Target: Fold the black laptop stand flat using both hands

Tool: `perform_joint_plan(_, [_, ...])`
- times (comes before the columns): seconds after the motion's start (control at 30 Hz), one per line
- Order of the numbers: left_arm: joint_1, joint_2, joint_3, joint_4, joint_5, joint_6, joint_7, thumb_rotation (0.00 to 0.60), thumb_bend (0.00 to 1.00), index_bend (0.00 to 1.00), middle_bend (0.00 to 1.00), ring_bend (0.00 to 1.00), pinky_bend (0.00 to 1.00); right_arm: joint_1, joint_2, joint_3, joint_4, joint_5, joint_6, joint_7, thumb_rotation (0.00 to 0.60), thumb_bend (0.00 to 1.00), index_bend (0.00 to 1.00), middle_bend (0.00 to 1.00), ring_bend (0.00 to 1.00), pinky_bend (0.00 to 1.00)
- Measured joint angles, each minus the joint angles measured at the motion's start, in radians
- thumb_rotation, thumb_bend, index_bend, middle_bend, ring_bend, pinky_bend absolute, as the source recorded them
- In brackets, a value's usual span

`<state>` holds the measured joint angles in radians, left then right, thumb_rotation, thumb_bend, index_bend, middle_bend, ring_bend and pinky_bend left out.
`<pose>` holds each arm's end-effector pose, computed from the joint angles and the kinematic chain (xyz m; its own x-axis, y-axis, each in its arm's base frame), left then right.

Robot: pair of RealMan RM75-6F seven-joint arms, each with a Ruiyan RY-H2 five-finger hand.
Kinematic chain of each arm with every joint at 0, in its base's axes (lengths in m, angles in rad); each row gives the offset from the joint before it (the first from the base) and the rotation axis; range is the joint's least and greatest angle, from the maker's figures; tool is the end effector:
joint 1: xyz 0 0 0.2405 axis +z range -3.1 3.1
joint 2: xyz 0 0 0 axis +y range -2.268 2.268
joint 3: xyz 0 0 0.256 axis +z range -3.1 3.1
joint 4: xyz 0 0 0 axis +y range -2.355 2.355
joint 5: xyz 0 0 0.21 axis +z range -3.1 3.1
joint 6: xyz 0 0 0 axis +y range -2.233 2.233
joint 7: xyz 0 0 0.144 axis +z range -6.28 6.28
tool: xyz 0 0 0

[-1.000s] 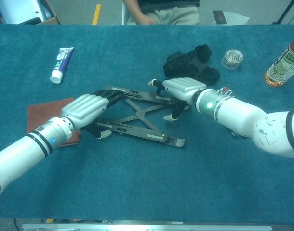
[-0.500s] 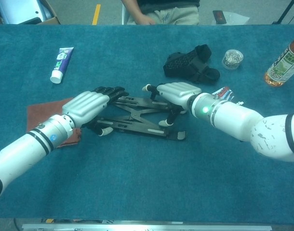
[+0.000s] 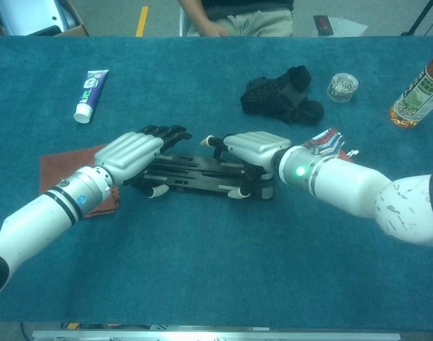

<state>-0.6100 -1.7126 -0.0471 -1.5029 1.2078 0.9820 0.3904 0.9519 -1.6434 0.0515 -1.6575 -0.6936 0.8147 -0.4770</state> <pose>-0.1538 0.2604 -0.0825 0.4236 0.4103 0.8076 0.8715 -0.4279 -0.2397 -0.0983 -0.2813 -0.0919 0.4164 -0.6381 0.6476 -0.8966 -0.4063 0.1762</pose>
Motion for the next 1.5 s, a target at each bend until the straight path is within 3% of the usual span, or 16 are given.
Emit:
perform_joint_plan(0.53, [-0.003, -0.001, -0.01, 0.008, -0.003, 0.002, -0.006, 0.6, 0.28, 0.0, 0.0, 0.0, 0.0, 0.001, 0.026, -0.01, -0.065, -0.016, -0.002, 0.026, 0.6, 0.2, 0.0, 0.22, 0.0, 0.08])
perform_joint_plan(0.8, [-0.005, 0.064, -0.009, -0.029, -0.021, -0.003, 0.024, 0.6, 0.28, 0.0, 0.0, 0.0, 0.0, -0.025, 0.094, -0.003, -0.111, -0.053, 0.052, 0.05, 0.6, 0.2, 0.0, 0.21, 0.0, 0.08])
perform_joint_plan(1.07, [0.012, 0.175, -0.016, -0.097, -0.004, 0.047, 0.022, 0.6, 0.28, 0.0, 0.0, 0.0, 0.0, -0.096, 0.226, 0.009, -0.187, -0.134, 0.156, 0.097, 0.6, 0.2, 0.0, 0.2, 0.0, 0.08])
perform_joint_plan(1.5, [0.14, 0.345, -0.052, -0.115, 0.081, 0.301, -0.114, 0.6, 0.28, 0.0, 0.0, 0.0, 0.0, -0.275, 0.326, -0.036, -0.228, -0.339, 0.456, 0.067, 0.6, 0.21, 0.0, 0.2, 0.0, 0.08])
